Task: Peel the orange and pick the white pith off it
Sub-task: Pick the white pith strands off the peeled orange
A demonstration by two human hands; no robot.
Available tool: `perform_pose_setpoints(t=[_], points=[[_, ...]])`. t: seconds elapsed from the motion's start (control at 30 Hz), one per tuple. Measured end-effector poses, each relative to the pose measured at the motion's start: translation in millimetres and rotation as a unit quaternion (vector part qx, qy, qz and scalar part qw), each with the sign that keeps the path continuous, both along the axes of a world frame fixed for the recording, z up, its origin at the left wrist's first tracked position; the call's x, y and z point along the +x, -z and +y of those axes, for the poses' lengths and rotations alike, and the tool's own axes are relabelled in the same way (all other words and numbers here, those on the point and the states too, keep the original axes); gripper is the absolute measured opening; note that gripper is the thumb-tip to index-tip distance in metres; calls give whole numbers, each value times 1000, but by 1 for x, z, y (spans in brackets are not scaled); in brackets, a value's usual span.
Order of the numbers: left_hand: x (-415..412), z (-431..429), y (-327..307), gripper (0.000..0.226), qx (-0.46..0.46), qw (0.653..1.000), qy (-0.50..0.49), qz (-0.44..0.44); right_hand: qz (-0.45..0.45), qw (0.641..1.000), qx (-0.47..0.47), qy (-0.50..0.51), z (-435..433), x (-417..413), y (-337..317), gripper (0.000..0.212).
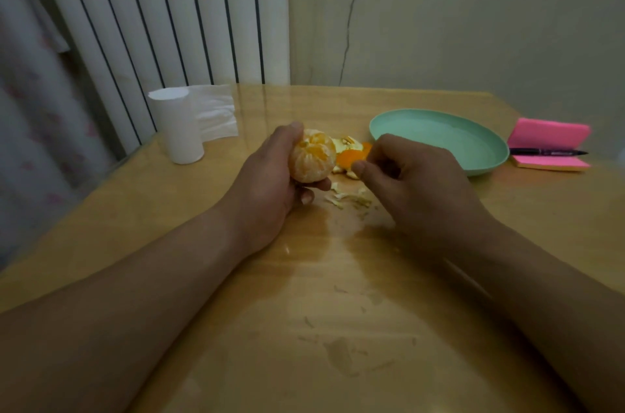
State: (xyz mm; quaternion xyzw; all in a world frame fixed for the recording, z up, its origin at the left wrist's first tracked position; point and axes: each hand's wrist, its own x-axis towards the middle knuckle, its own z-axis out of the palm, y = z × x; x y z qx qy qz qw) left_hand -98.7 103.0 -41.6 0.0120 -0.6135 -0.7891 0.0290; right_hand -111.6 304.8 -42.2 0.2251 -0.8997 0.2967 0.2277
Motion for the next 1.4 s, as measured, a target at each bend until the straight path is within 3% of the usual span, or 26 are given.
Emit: perform_pose_setpoints(t=[0.07, 0.13, 0.23, 0.33, 0.43, 0.57, 0.8, 0.9, 1.13, 1.4], points=[[-1, 0, 2, 40, -26, 1000, -7, 8, -29, 996, -74, -28, -3, 4, -2, 3], [-1, 0, 3, 47, -61, 998, -12, 16, -79, 987, -129, -52, -8, 9, -1, 5], [1, 2, 3, 52, -101, 994, -12, 30, -132, 976, -157, -72, -14, 13, 2, 12], [4, 3, 2, 40, -144, 988, -3, 49, -143, 972, -173, -72, -16, 13, 4, 16], [7, 4, 2, 42, -172, 983, 9, 62, -147, 971, -173, -72, -15, 14, 2, 16], [8, 4, 2, 27, -203, 975, 21, 84, -136, 977, -155, -58, -14, 13, 3, 14], [10, 3, 4, 33, -305, 944, 6, 126, -84, 993, -86, -16, -15, 17, 1, 7], [12, 4, 3, 34, -315, 939, 10, 136, -82, 991, -100, -20, -16, 19, 0, 7], [16, 9, -1, 34, -273, 955, 11, 112, -115, 974, -194, -36, -16, 23, -3, 10], [14, 15, -5, 35, -45, 998, 23, 25, -147, 945, -285, -66, -18, 24, -6, 11]])
